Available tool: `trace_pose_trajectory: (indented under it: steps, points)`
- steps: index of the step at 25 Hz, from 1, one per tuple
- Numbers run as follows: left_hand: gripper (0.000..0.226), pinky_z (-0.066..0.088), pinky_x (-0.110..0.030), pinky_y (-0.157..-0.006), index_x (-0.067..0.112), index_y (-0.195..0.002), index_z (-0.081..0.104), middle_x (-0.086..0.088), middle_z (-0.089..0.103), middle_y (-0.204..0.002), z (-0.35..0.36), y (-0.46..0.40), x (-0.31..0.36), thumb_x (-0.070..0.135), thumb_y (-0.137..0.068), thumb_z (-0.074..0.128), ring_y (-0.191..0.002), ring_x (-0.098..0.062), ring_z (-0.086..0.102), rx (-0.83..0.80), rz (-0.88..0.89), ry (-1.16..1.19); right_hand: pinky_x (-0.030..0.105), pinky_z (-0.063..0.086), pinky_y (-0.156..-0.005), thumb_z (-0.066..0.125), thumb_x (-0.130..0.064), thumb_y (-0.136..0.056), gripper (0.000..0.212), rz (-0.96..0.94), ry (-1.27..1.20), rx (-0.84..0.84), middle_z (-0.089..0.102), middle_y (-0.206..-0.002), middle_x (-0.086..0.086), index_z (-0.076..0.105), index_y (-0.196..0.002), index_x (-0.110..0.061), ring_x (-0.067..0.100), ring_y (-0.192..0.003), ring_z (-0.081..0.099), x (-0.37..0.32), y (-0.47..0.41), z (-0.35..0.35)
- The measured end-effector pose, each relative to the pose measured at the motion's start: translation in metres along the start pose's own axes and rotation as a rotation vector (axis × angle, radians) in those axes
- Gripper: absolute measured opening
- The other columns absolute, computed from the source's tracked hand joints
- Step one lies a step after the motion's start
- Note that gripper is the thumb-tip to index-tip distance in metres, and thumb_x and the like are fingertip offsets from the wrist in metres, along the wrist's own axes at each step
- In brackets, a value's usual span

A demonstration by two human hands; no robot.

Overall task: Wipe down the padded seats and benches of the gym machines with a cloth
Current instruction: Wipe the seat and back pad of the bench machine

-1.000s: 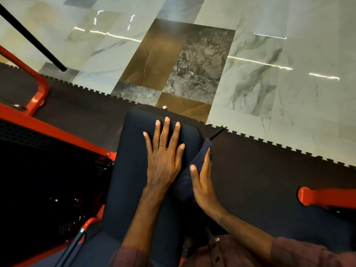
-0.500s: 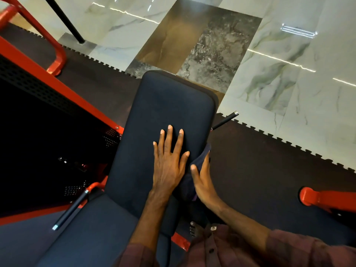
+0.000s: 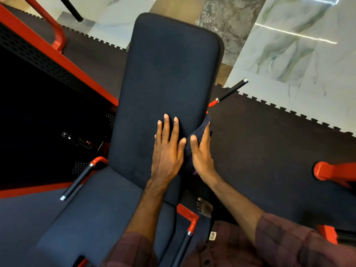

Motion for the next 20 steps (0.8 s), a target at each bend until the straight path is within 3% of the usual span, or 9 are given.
trace_pose_trajectory:
  steps: [4, 7, 9, 11, 13, 14, 17, 18, 20]
  points:
    - [0.065, 0.015, -0.052, -0.131, 0.019, -0.169, 0.012, -0.004, -0.008, -0.177, 0.016, 0.022, -0.016, 0.045, -0.114, 0.032, -0.164, -0.025, -0.008, -0.002, -0.017, 0.016, 0.018, 0.003, -0.128, 0.046, -0.029, -0.111, 0.072, -0.022, 0.008, 0.059, 0.001, -0.174, -0.001, 0.004, -0.167, -0.011, 0.005, -0.159, 0.002, 0.022, 0.008, 0.008]
    - [0.066, 0.017, -0.057, -0.13, 0.02, -0.17, 0.01, -0.004, -0.011, -0.177, 0.028, 0.042, -0.022, 0.043, -0.113, 0.035, -0.163, -0.025, -0.01, -0.026, -0.055, 0.037, 0.046, 0.013, -0.131, 0.048, -0.029, -0.11, 0.075, 0.032, 0.056, -0.044, 0.006, -0.175, 0.013, 0.0, -0.166, -0.016, 0.023, -0.162, 0.01, 0.068, 0.065, 0.026]
    - [0.066, 0.019, -0.061, -0.128, 0.02, -0.17, 0.01, -0.004, -0.011, -0.177, 0.033, 0.049, -0.025, 0.041, -0.114, 0.037, -0.163, -0.026, -0.01, -0.026, -0.065, 0.047, 0.05, 0.017, -0.129, 0.049, -0.032, -0.108, 0.077, 0.114, 0.035, -0.074, 0.014, -0.173, 0.019, 0.001, -0.167, -0.018, 0.03, -0.161, 0.017, 0.074, 0.063, 0.028]
    - [0.065, 0.017, -0.058, -0.129, 0.019, -0.169, 0.011, -0.006, -0.009, -0.177, 0.038, 0.056, -0.029, 0.041, -0.114, 0.036, -0.163, -0.026, -0.009, -0.012, -0.076, 0.063, 0.039, 0.013, -0.132, 0.048, -0.037, -0.108, 0.078, 0.112, 0.03, -0.021, 0.01, -0.175, 0.009, 0.002, -0.168, -0.019, 0.013, -0.162, 0.012, 0.063, 0.041, 0.023]
    - [0.064, 0.015, -0.053, -0.131, 0.017, -0.169, 0.013, -0.007, -0.008, -0.177, 0.045, 0.064, -0.034, 0.041, -0.114, 0.035, -0.163, -0.027, -0.009, -0.003, -0.095, 0.087, 0.018, 0.005, -0.127, 0.048, -0.028, -0.111, 0.074, 0.022, 0.009, 0.031, 0.002, -0.173, -0.003, 0.003, -0.167, -0.013, -0.011, -0.155, 0.001, 0.062, 0.035, 0.018]
    - [0.063, 0.014, -0.052, -0.131, 0.017, -0.169, 0.013, -0.007, -0.008, -0.177, 0.049, 0.068, -0.038, 0.04, -0.115, 0.035, -0.163, -0.026, -0.009, 0.003, -0.112, 0.101, 0.015, 0.003, -0.126, 0.047, -0.024, -0.112, 0.072, -0.011, 0.041, 0.03, 0.0, -0.172, -0.004, 0.003, -0.167, -0.01, -0.015, -0.153, -0.002, 0.069, 0.041, 0.022]
    - [0.063, 0.017, -0.06, -0.129, 0.019, -0.17, 0.011, -0.004, -0.009, -0.177, 0.059, 0.086, -0.051, 0.04, -0.115, 0.035, -0.163, -0.024, -0.011, -0.003, -0.166, 0.128, 0.046, 0.005, -0.133, 0.046, -0.04, -0.11, 0.076, 0.073, 0.065, -0.081, -0.007, -0.176, 0.001, -0.001, -0.167, -0.021, 0.007, -0.161, -0.005, 0.104, 0.089, 0.041]
    - [0.063, 0.017, -0.061, -0.128, 0.02, -0.17, 0.01, -0.004, -0.01, -0.177, 0.063, 0.092, -0.056, 0.04, -0.114, 0.034, -0.163, -0.024, -0.011, -0.004, -0.18, 0.129, 0.05, 0.004, -0.132, 0.044, -0.046, -0.108, 0.078, 0.151, 0.056, -0.128, -0.009, -0.175, 0.001, -0.004, -0.166, -0.025, 0.008, -0.162, -0.008, 0.116, 0.099, 0.046]
    - [0.064, 0.016, -0.06, -0.129, 0.02, -0.169, 0.01, -0.003, -0.009, -0.177, 0.072, 0.102, -0.067, 0.042, -0.114, 0.032, -0.163, -0.023, -0.01, 0.005, -0.218, 0.143, 0.047, 0.003, -0.133, 0.044, -0.048, -0.105, 0.082, 0.177, 0.104, -0.123, -0.006, -0.176, 0.002, -0.004, -0.166, -0.019, 0.009, -0.162, -0.006, 0.122, 0.089, 0.042]
Point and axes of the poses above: each hand's wrist, its own y-axis away from the middle knuckle, its own z-axis out of the palm, x = y × z, the point moved 2 cm from there along -y, towards the middle knuckle
